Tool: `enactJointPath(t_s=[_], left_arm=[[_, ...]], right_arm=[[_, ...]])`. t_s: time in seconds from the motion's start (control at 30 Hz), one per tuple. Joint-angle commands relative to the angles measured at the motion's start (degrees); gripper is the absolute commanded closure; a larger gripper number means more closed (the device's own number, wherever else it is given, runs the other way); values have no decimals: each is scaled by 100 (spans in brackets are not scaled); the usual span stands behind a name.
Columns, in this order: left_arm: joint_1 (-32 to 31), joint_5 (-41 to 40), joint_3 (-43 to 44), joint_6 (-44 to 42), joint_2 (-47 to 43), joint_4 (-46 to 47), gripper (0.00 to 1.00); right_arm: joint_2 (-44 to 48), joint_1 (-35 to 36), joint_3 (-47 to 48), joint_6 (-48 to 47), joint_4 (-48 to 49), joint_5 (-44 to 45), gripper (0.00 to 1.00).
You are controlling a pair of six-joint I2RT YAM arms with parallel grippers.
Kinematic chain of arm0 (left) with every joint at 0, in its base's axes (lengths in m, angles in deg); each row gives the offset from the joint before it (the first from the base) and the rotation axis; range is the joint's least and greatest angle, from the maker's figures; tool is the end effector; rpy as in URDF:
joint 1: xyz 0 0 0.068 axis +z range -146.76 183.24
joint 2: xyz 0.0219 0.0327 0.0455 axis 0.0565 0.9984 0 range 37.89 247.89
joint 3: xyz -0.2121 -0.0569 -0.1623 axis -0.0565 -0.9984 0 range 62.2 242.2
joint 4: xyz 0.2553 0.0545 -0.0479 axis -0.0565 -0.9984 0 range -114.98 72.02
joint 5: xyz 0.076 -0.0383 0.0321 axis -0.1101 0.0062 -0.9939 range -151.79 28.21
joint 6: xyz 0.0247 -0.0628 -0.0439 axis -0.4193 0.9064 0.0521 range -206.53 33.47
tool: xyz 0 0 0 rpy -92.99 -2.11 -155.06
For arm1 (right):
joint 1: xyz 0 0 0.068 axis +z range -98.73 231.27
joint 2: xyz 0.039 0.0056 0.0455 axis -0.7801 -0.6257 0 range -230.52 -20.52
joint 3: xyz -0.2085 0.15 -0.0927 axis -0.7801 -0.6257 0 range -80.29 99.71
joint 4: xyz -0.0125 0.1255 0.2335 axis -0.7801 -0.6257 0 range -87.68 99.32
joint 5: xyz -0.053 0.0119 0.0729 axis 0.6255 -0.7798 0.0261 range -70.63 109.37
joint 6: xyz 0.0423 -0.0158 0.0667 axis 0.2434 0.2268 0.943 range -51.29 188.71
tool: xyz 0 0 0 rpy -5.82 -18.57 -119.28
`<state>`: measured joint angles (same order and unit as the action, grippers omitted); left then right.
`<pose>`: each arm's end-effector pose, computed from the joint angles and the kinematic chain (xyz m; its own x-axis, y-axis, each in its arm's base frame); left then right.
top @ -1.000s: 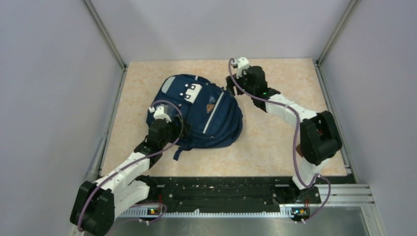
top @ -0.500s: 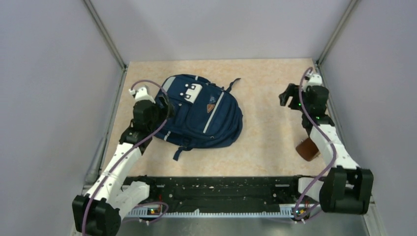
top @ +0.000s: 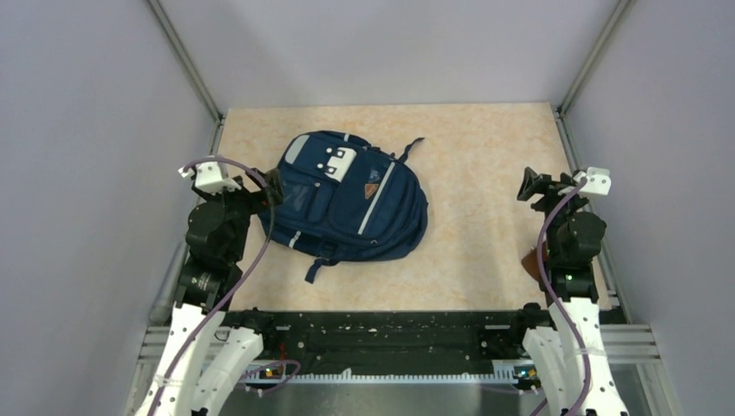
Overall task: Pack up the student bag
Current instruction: Reset both arms
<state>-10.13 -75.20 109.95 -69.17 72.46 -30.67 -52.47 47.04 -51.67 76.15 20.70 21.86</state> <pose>0.1721 -0.0243 0.3799 0.0082 -0.3003 -0.9538 0.0018 0.9539 -0.3002 0.1894 -0.0170 0.3189 0.1536 0.1184 -0.9810 0.0973 0.9862 0.1342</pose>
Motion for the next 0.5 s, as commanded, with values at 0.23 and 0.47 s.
enactJointPath(t_s=[0.23,0.47], left_arm=[[3,63,-23,-288,-10,-214,5],[1,976,331,-852,181,-1077,2]], right_arm=[[-54,21,6,-101,260,141,23],[-9,23,-1,-51,227,-30,23]])
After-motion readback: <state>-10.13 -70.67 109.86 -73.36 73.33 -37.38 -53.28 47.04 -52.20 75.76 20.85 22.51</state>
